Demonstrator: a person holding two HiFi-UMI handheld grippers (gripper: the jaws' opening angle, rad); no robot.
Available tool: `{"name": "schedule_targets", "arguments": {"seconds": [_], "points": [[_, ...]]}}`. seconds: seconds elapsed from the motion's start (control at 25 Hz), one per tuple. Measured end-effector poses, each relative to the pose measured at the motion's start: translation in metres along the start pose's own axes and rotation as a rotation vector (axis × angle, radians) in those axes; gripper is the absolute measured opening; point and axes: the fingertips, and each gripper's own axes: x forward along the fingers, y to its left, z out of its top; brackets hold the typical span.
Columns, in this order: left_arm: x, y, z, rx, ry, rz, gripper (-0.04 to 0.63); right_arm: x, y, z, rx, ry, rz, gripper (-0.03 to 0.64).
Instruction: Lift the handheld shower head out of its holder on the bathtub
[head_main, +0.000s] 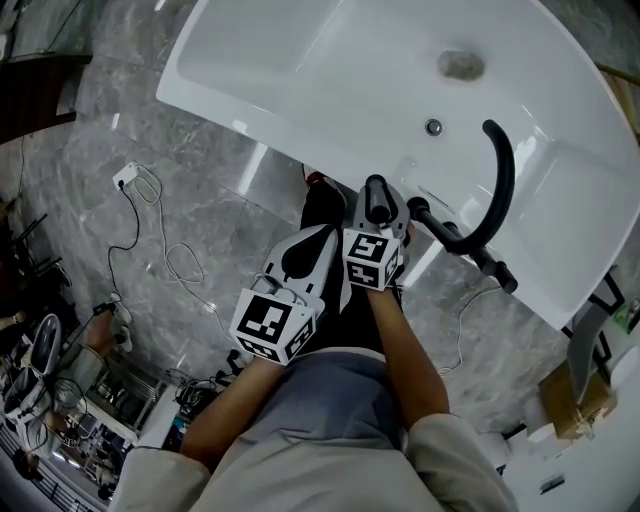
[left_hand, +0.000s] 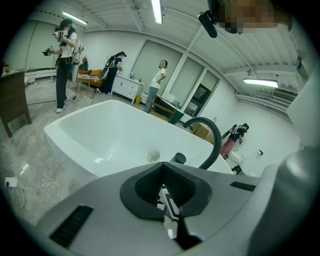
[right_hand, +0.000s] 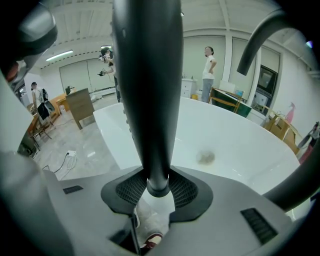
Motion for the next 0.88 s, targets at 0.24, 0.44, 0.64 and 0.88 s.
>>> {"name": "schedule_targets", "arguments": {"seconds": [0.24,0.44,0.64,0.88], "points": [[-0.0025,0.0047,0.0043,-0.039,-0.009,-0.001,0.005,0.0001,-0.0001,-0.0007,-0.005,0.004,-0.005,0.138],[-0.0021,0.0058,0.0067,-0.045,-0.018,0.0,0.005,0.0002,0.0001,-0.0015,-0.011,0.014,-0.008,0.14],[-0.0019,0.0053,0.009,-0.053,-0.027,0.005,0.005,0.0005,0.0005,-0.0018,-0.018,0.021,-0.008,0.14],[-0.002,0.0044,0.0082,-0.054,-0.03,0.005,0.005,-0.0015,0.0016,-0.0047,-0.031,0.029,-0.005,0.14]]}}
